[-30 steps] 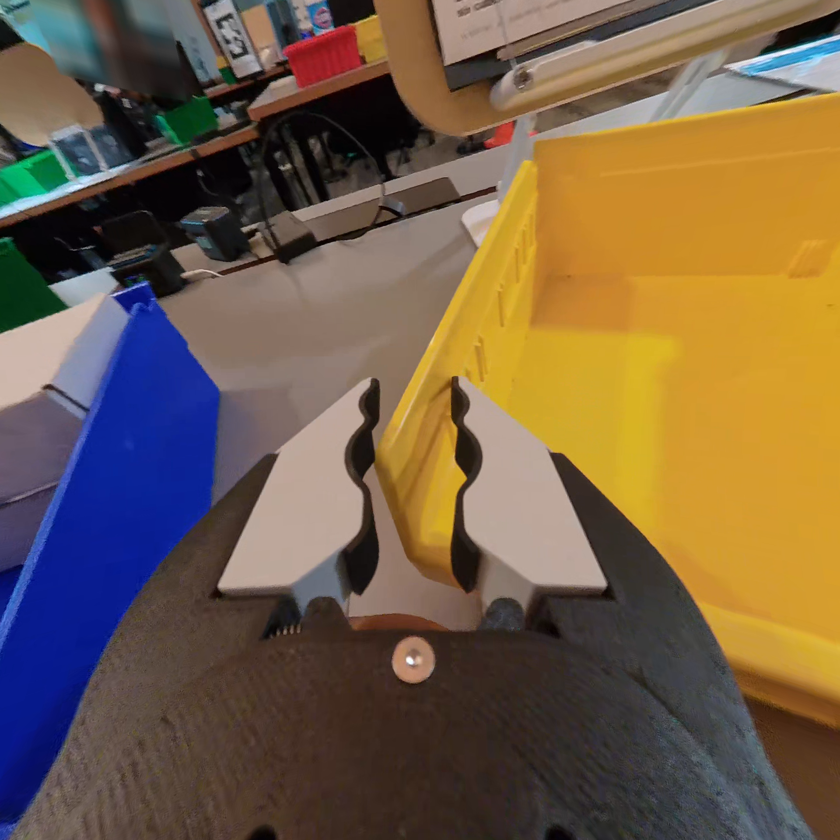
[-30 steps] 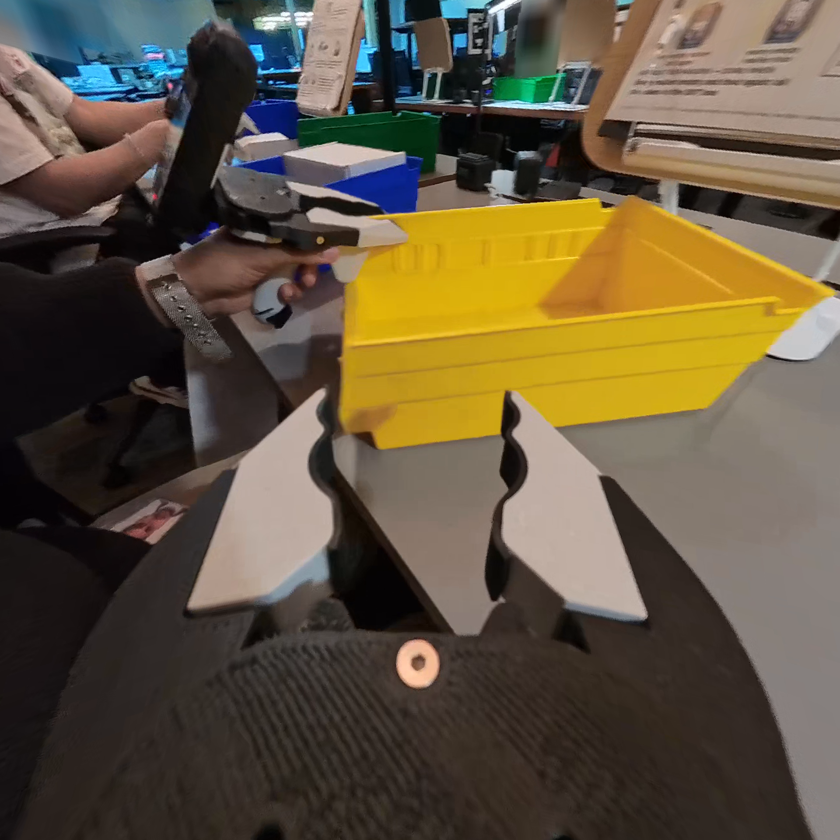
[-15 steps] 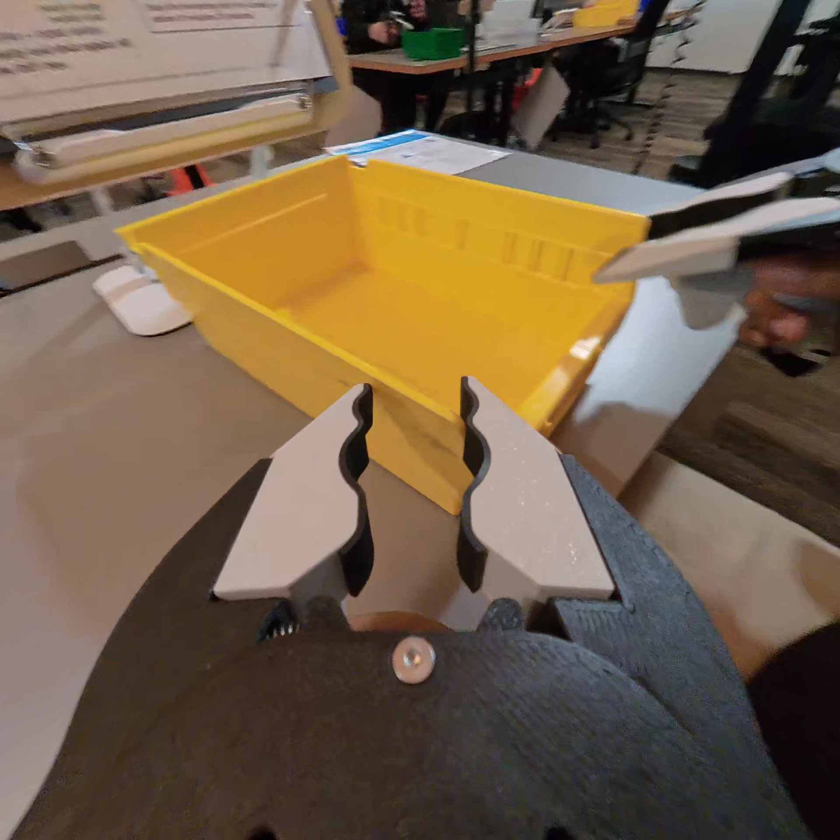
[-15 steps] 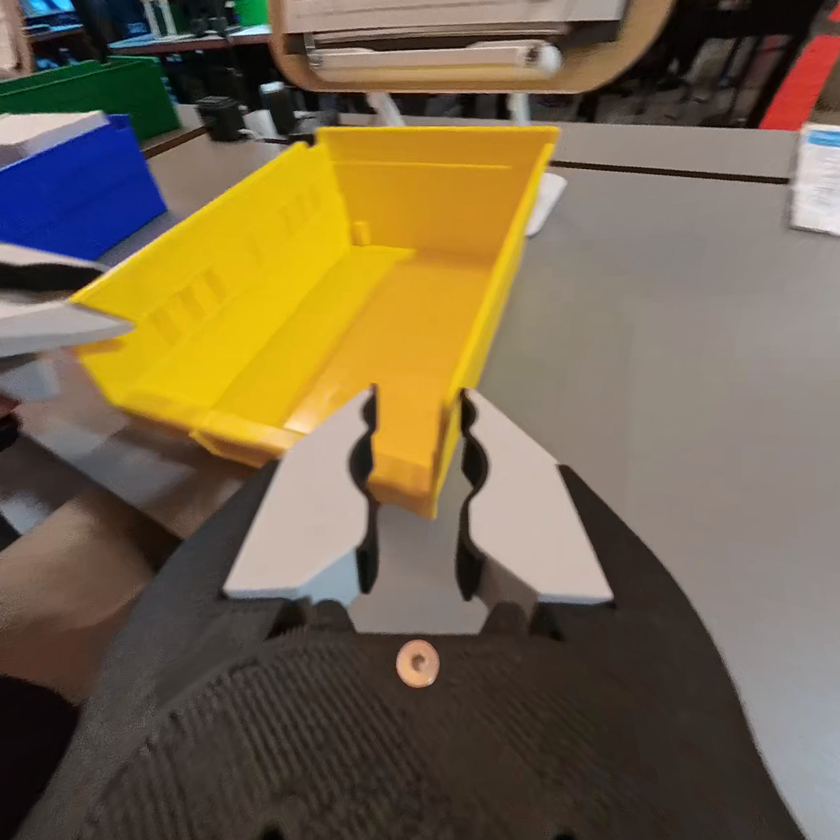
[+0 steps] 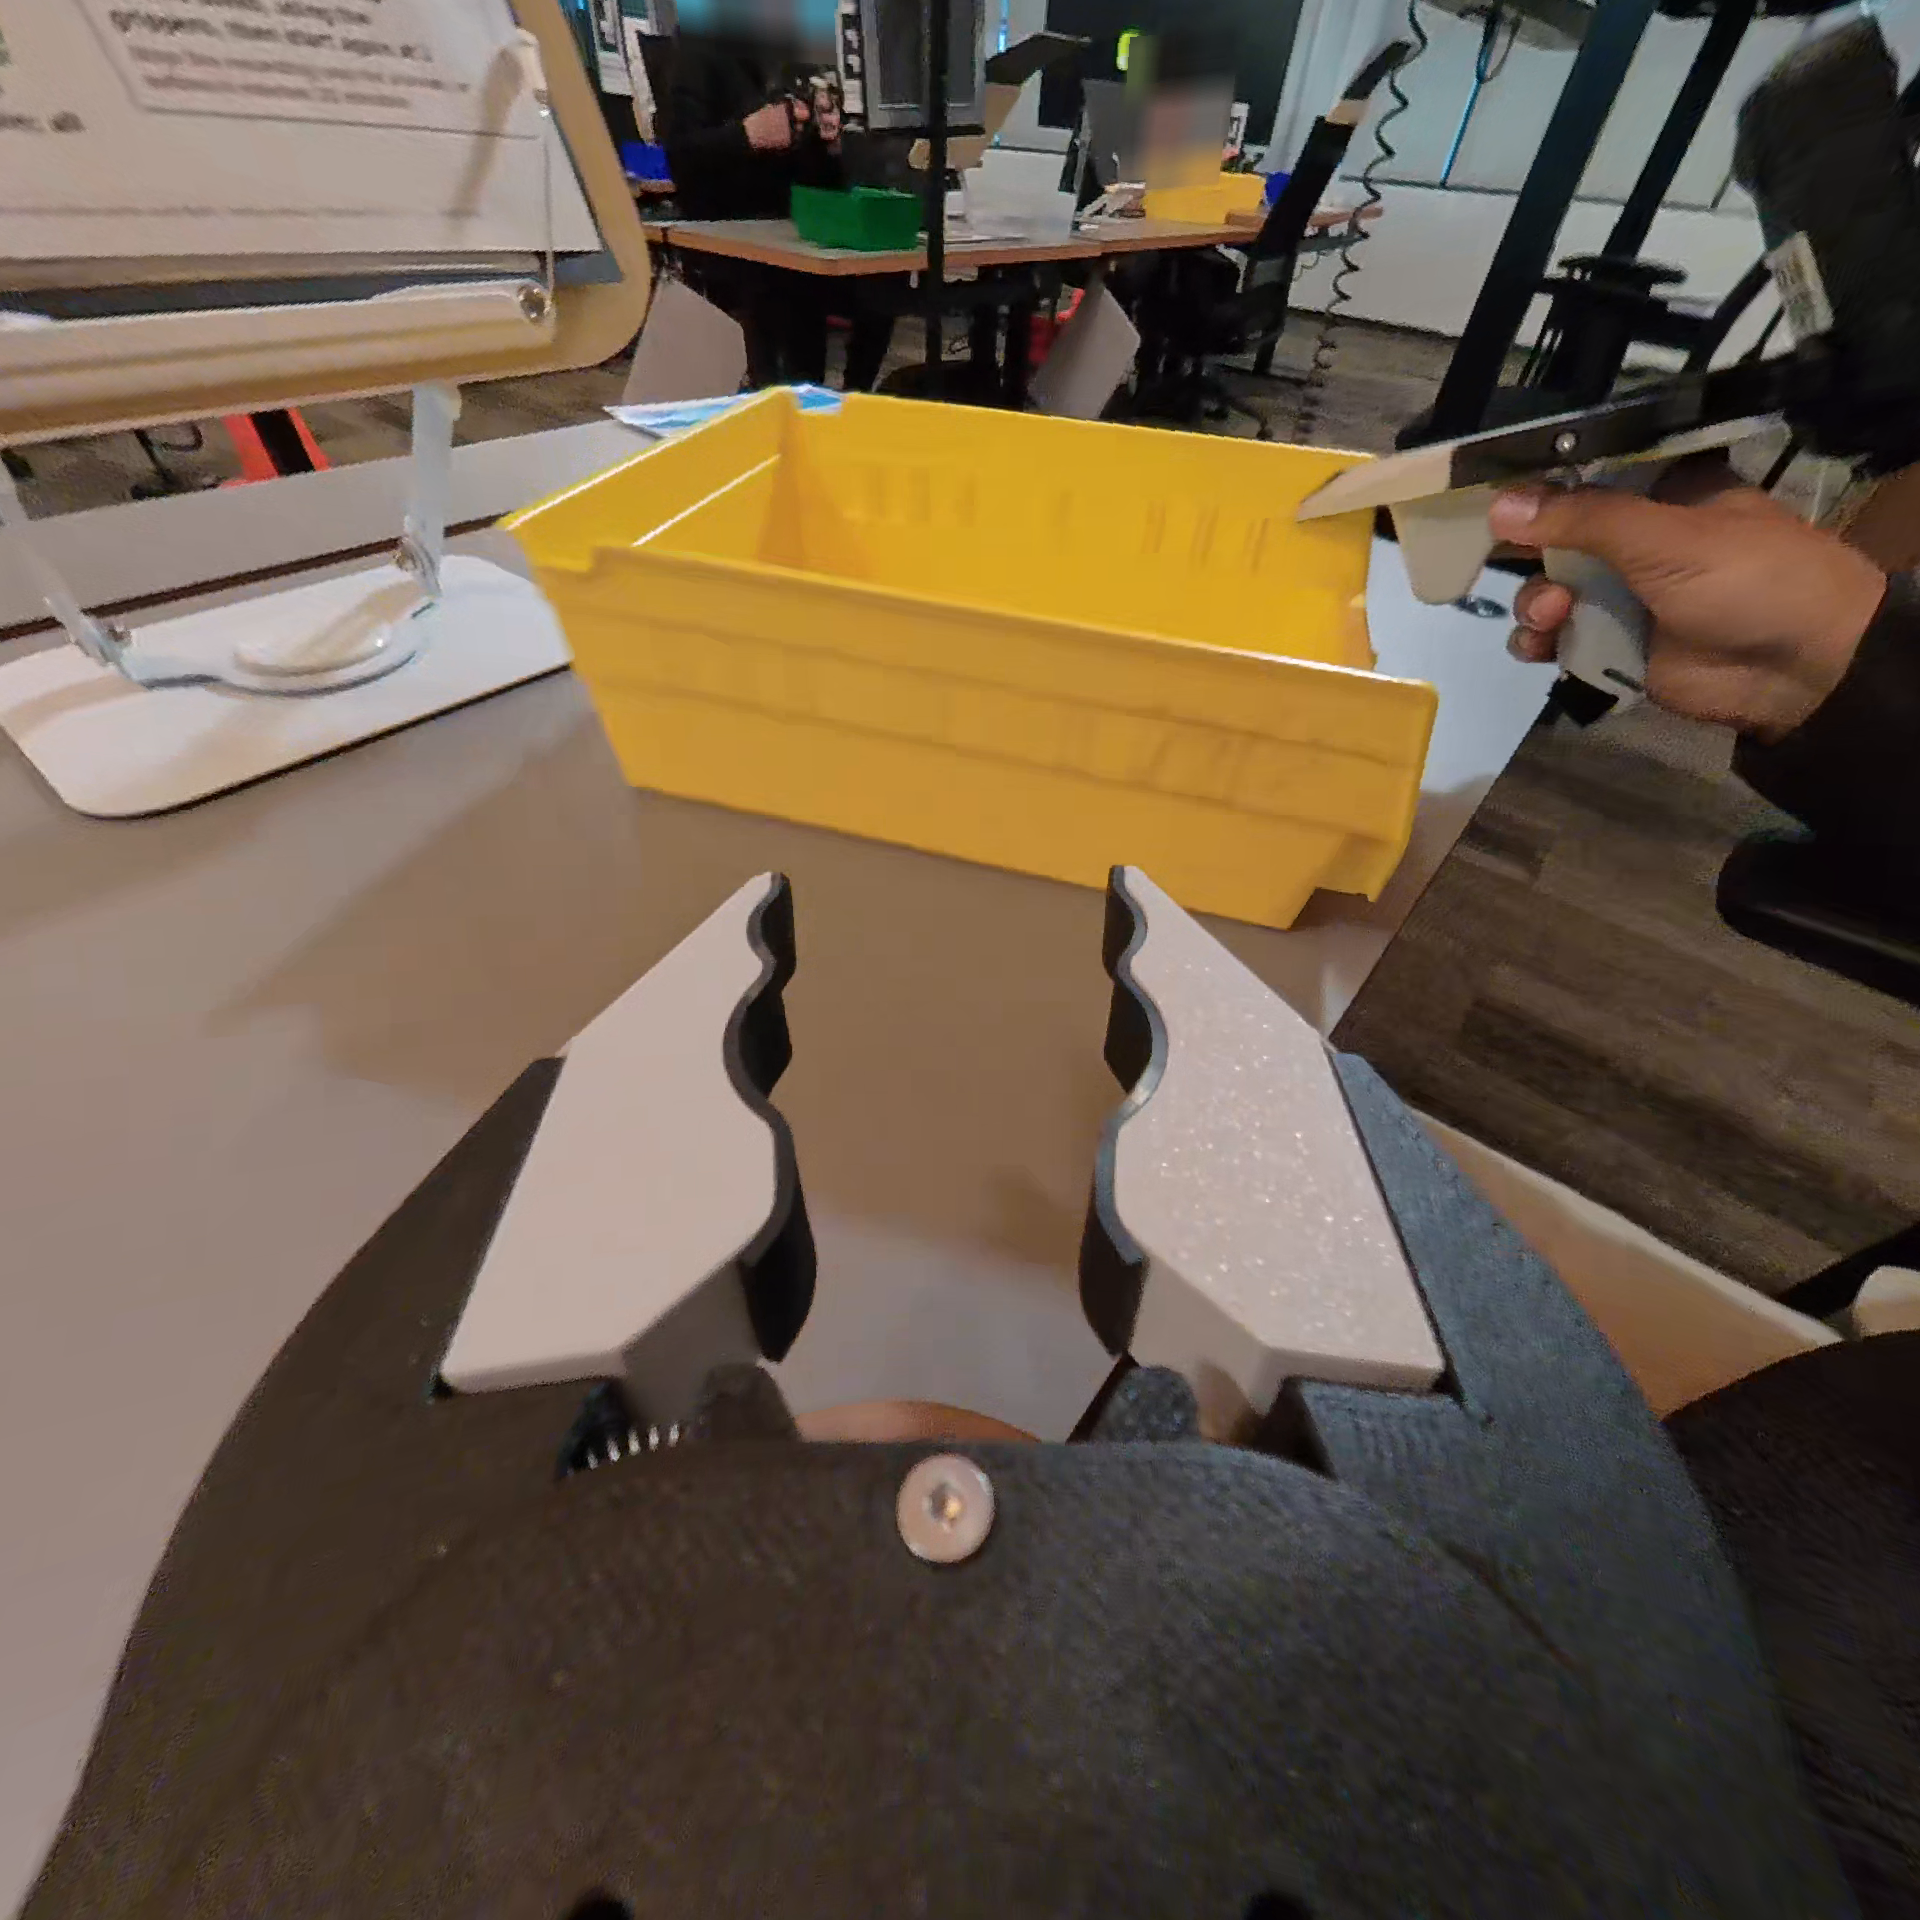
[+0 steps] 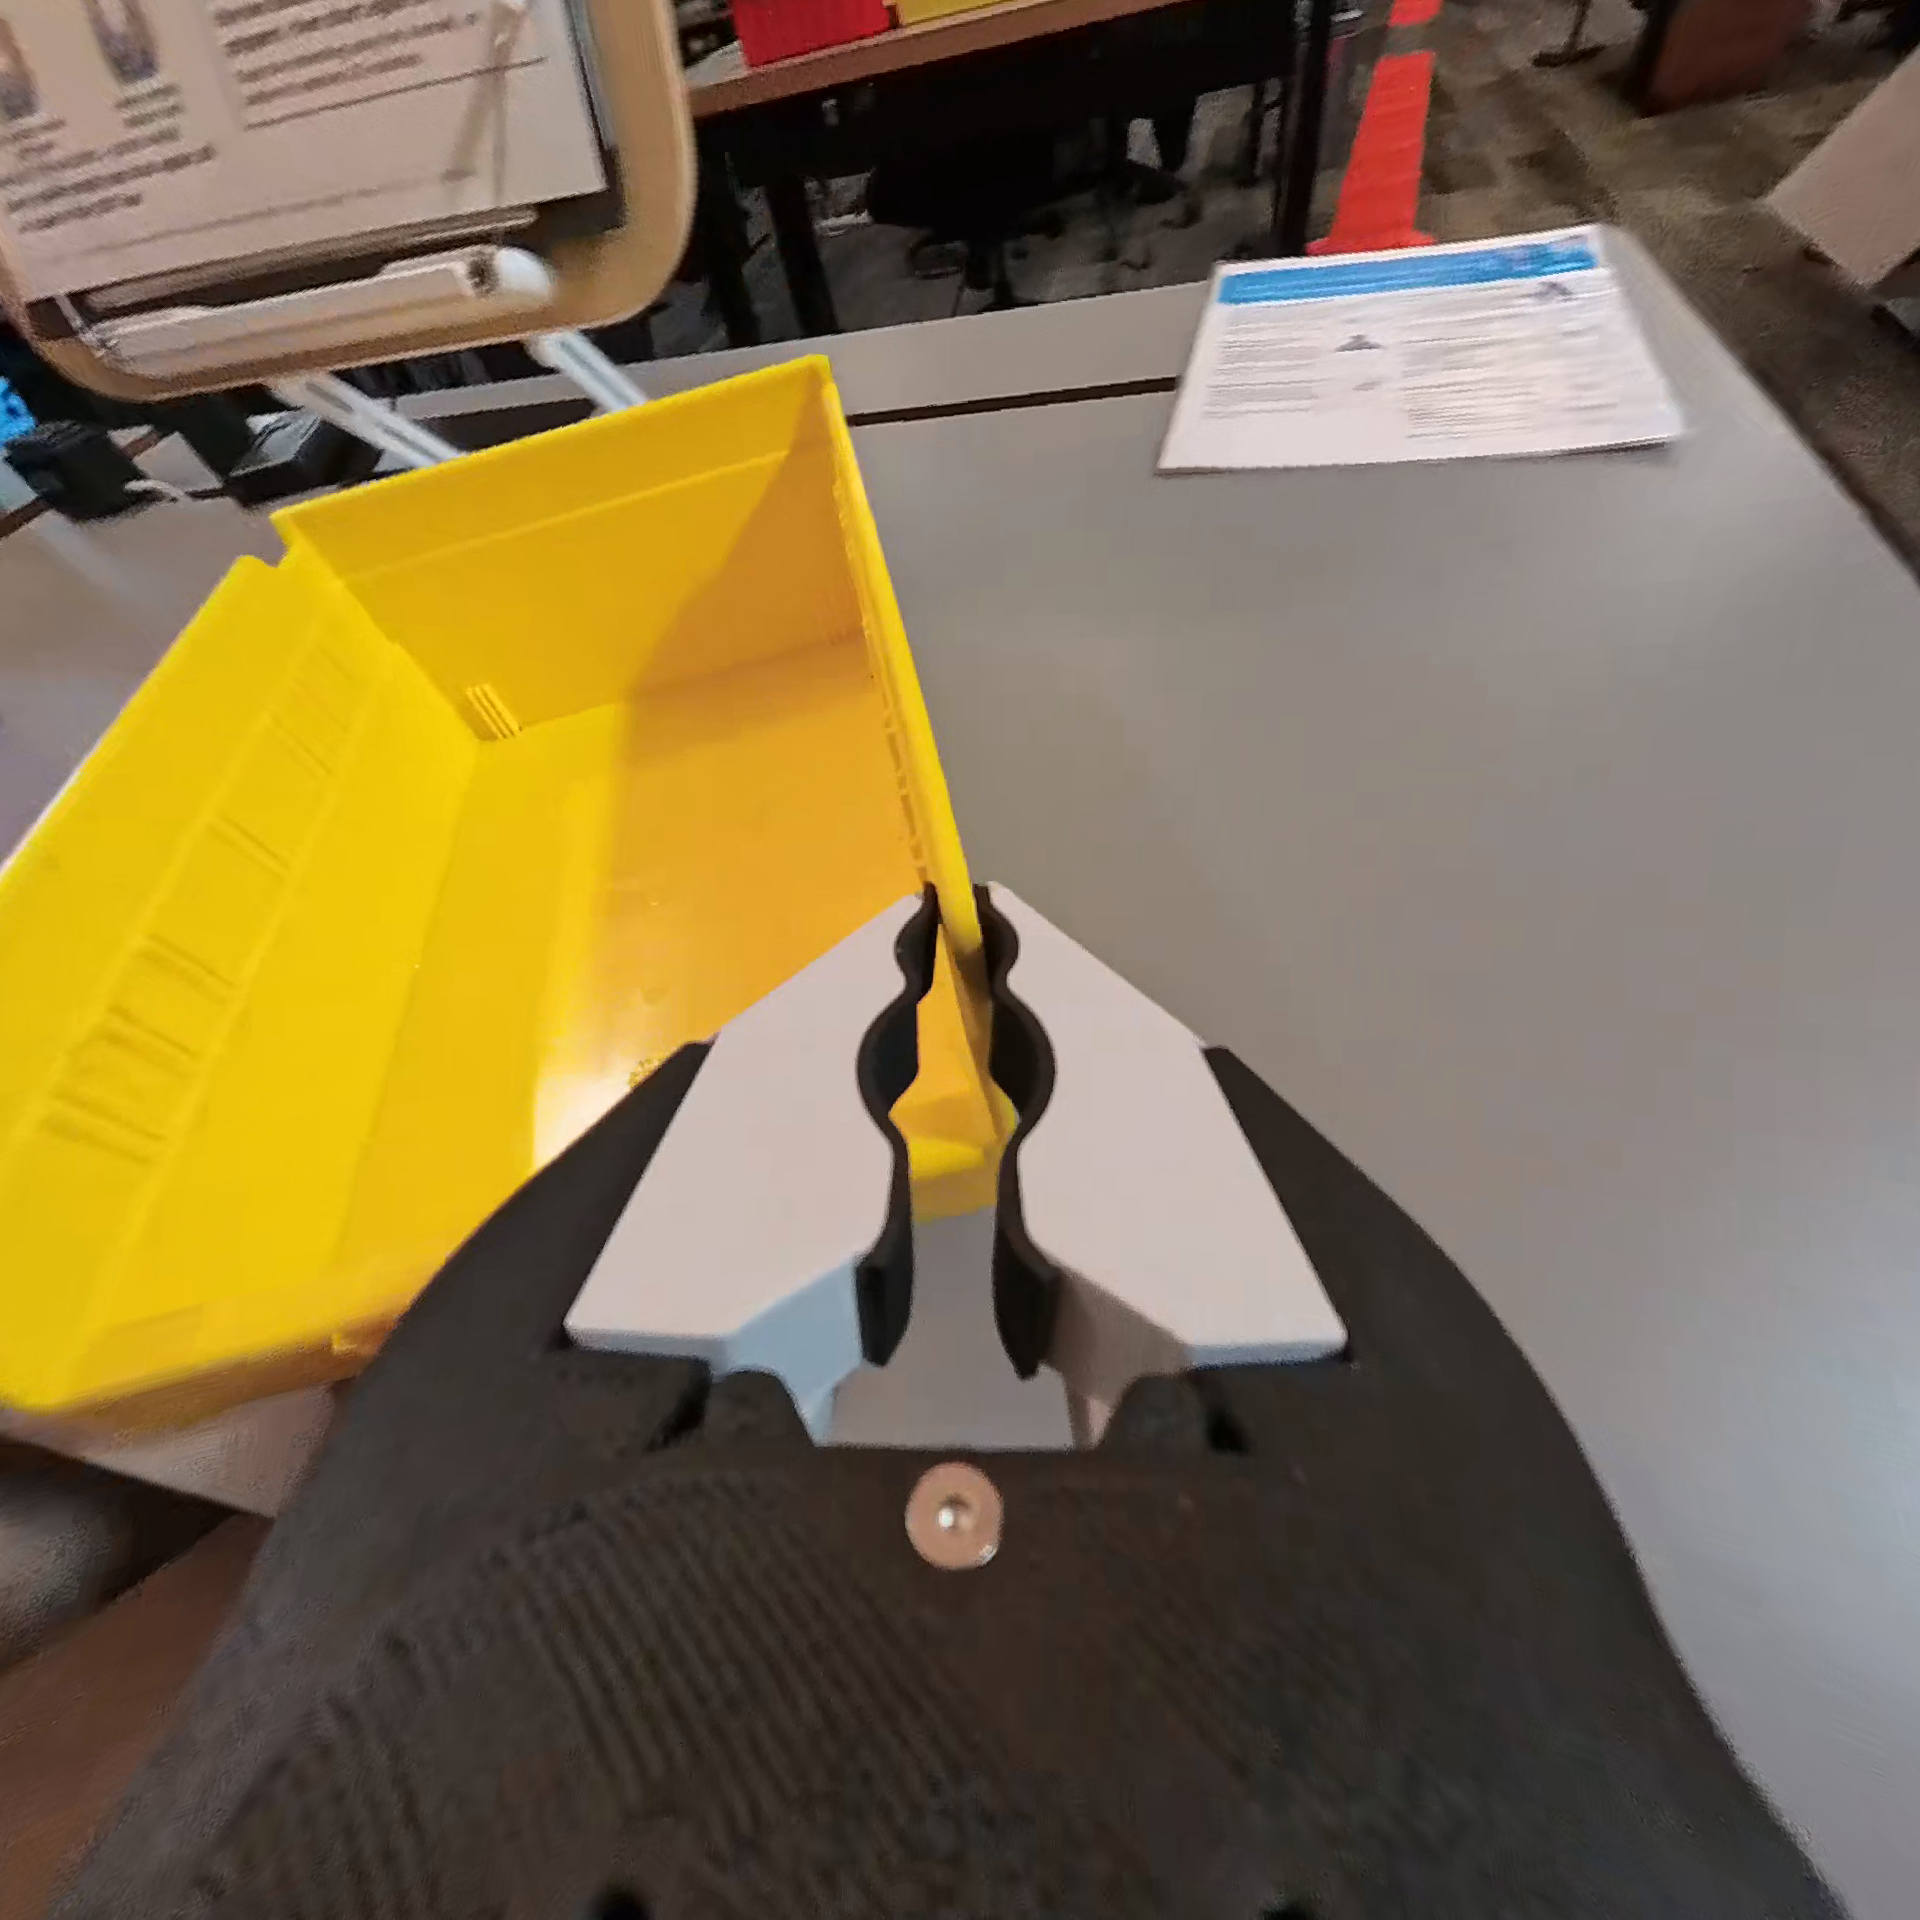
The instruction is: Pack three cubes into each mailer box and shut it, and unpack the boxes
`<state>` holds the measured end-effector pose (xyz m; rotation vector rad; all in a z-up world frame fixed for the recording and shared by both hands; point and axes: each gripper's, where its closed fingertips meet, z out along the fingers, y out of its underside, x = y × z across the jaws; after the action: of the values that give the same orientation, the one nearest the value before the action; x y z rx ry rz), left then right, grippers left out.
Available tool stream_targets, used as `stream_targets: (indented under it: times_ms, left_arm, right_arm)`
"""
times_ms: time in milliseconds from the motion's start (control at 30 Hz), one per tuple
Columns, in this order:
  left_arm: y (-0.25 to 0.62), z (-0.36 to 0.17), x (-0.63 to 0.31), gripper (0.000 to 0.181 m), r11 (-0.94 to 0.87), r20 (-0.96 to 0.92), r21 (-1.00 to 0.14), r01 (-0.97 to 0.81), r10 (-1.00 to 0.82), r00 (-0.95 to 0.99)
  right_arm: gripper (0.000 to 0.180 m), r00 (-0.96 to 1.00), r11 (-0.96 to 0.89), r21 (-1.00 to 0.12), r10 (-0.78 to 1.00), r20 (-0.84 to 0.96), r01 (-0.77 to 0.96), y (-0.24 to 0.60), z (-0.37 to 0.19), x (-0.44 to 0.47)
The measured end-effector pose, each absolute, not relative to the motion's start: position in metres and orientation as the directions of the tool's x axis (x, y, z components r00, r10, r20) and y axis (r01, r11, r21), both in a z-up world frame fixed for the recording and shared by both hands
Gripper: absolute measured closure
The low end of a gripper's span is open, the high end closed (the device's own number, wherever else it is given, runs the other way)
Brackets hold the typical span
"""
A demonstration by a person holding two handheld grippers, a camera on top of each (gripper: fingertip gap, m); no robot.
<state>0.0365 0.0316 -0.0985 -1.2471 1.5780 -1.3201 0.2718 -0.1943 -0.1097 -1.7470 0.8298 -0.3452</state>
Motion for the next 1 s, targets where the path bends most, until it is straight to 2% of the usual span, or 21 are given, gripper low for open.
stream_targets:
  times_ms: [133, 400, 633, 1000]
  left_arm:
    - [0.036, -0.108, 0.035, 0.123, -0.051, 0.134, -0.958, -0.283, -0.950, -0.283]
    - [0.042, -0.114, 0.036, 0.128, -0.036, 0.117, -0.956, -0.292, -0.957, -0.266]
    - [0.039, -0.120, 0.036, 0.130, 0.040, 0.046, -0.953, -0.299, -0.961, -0.274]
    - [0.043, -0.121, 0.037, 0.131, 0.033, 0.049, -0.952, -0.305, -0.965, -0.258]
  right_arm:
    - [0.177, 0.642, -0.073, -0.926, -0.740, -0.198, -0.369, -0.231, -0.109, 0.294]
    - [0.179, 0.634, -0.079, -0.943, -0.758, -0.154, -0.324, -0.254, -0.110, 0.312]
    - [0.179, 0.625, -0.049, -0.939, -0.758, -0.188, -0.341, -0.261, -0.112, 0.318]
    - [0.178, 0.537, 0.022, -0.932, -0.812, -0.229, -0.362, -0.294, -0.112, 0.328]
